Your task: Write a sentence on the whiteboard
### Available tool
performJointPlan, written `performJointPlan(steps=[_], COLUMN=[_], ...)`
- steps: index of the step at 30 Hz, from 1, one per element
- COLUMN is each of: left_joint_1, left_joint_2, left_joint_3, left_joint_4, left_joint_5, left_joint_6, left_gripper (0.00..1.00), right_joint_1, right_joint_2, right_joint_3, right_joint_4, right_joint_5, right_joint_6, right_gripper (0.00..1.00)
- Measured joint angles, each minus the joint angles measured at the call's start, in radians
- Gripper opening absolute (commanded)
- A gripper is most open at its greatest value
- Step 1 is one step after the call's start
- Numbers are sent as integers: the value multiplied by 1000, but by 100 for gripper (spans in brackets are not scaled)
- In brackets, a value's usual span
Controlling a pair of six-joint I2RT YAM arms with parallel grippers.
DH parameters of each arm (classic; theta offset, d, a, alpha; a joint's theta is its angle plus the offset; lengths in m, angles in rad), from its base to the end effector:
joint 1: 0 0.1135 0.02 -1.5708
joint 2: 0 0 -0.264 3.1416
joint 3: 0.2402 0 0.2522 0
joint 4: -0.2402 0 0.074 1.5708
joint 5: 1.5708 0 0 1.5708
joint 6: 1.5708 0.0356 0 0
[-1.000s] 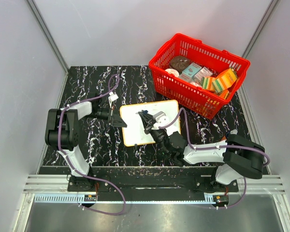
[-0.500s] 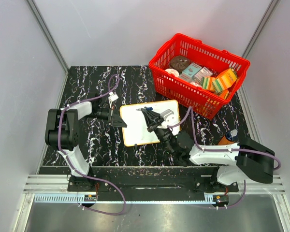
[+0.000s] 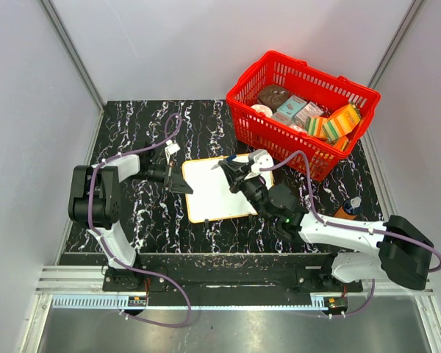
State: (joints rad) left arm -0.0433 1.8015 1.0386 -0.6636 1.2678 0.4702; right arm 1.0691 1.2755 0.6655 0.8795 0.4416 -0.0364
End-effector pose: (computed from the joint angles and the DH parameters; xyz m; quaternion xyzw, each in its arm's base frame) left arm 0.3093 -0.0474 0.1609 0.2454 0.7664 -0.5650 0.1819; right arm 0.1483 0.2388 0.3032 -0.1620 0.5945 0.2679 0.7407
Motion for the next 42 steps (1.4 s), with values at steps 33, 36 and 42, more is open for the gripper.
performJointPlan(steps=[33, 36, 42], left_joint_1=[0, 0, 0], left_joint_2=[15, 15, 15], left_joint_3=[14, 15, 15], left_joint_4=[-31, -34, -35], left_joint_5=[1, 1, 0], left_joint_6=[29, 30, 31], left_gripper=[0, 0, 0], right_joint_1=[25, 33, 34], right_joint_2=[215, 240, 277], right_joint_3=[83, 83, 111], right_joint_4=[73, 105, 146], right_joint_5=[-22, -9, 34], right_joint_6=[-93, -116, -151], right_gripper=[0, 0, 0])
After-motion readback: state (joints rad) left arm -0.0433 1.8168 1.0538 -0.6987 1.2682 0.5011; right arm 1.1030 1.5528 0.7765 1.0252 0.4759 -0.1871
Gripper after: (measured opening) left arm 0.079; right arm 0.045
